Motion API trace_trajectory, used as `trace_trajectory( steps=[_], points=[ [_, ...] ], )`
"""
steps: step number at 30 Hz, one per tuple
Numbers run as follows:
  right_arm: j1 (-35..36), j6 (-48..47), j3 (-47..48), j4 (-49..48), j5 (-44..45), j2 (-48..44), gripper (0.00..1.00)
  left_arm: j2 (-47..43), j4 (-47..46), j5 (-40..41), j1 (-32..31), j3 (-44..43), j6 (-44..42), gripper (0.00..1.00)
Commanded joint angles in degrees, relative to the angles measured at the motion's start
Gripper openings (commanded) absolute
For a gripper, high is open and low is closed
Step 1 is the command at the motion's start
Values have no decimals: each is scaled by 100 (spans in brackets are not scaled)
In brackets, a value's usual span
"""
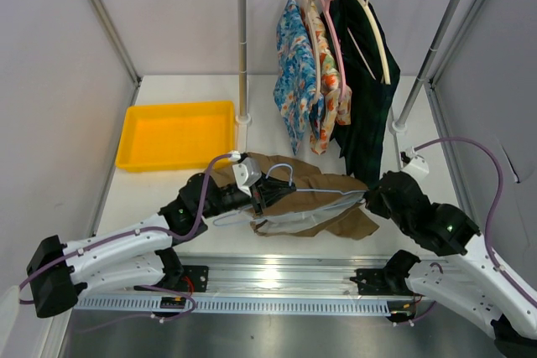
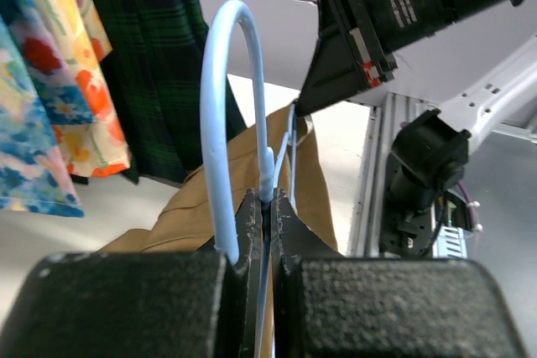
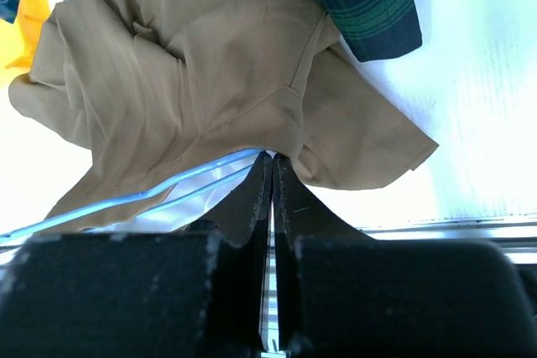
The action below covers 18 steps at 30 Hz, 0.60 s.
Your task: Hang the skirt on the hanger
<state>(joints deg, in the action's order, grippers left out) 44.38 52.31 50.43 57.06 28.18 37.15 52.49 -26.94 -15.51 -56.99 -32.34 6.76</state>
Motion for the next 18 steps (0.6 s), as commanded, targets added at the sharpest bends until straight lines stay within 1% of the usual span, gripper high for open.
trace_trajectory(
  steps=[1, 8, 18],
  points=[
    [-61, -291, 414, -185, 170, -67, 0, 42, -303, -532, -22, -97, 185, 0],
    [-61, -468, 608, -432, -85, 196, 0, 183, -584, -611, -22, -194, 343, 0],
    [-61, -582, 959, -301, -6, 363, 0, -177, -1023, -462, -22, -18, 519, 0]
  ],
)
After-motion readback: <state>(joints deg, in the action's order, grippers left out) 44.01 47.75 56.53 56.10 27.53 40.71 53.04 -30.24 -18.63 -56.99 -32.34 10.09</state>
